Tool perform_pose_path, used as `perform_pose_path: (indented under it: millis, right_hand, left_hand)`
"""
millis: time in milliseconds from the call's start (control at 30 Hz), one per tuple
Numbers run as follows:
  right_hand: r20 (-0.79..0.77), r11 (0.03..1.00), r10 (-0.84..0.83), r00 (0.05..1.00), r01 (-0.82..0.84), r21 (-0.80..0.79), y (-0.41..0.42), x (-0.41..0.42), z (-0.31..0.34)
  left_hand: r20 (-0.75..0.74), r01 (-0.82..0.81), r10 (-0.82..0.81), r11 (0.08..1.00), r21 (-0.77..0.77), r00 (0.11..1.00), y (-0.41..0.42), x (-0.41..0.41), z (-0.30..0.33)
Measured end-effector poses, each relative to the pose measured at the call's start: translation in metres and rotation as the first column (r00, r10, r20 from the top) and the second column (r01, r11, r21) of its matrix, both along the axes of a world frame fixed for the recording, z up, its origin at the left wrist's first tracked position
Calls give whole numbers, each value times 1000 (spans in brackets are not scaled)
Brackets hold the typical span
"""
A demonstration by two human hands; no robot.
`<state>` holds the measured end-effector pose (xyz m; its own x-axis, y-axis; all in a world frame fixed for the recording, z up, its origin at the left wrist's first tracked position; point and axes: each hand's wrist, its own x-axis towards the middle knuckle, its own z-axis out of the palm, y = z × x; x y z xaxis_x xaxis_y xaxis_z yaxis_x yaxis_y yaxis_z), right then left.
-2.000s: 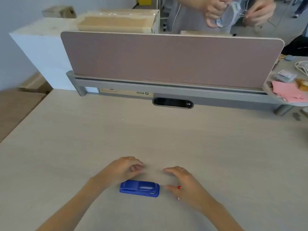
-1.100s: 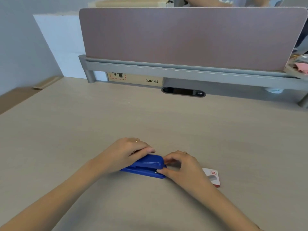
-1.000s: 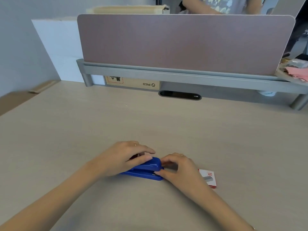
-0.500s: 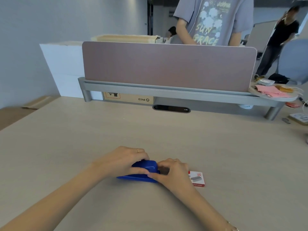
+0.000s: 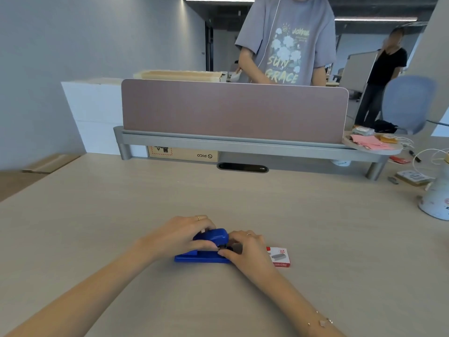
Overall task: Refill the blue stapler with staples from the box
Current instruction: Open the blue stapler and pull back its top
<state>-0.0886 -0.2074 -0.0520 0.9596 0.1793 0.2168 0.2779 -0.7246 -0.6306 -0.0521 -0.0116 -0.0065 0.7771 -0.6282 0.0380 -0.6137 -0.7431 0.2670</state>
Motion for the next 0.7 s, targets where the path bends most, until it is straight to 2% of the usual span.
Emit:
perform_pose_path:
  millis: [333, 533, 700]
  right_hand:
    - [76, 981, 34, 997, -18, -193, 4, -1, 5]
    - [65, 960, 62, 996, -42, -277, 6, 0, 12]
    - [66, 953, 69, 995, -46, -299, 6, -1, 14]
  left_hand:
    - [-145, -109, 74, 962, -251, 987, 14, -11, 10]
    - [-180, -152, 108, 955, -254, 978, 23, -10, 17]
    - [-131, -170, 139, 949, -266, 982, 38, -11, 22]
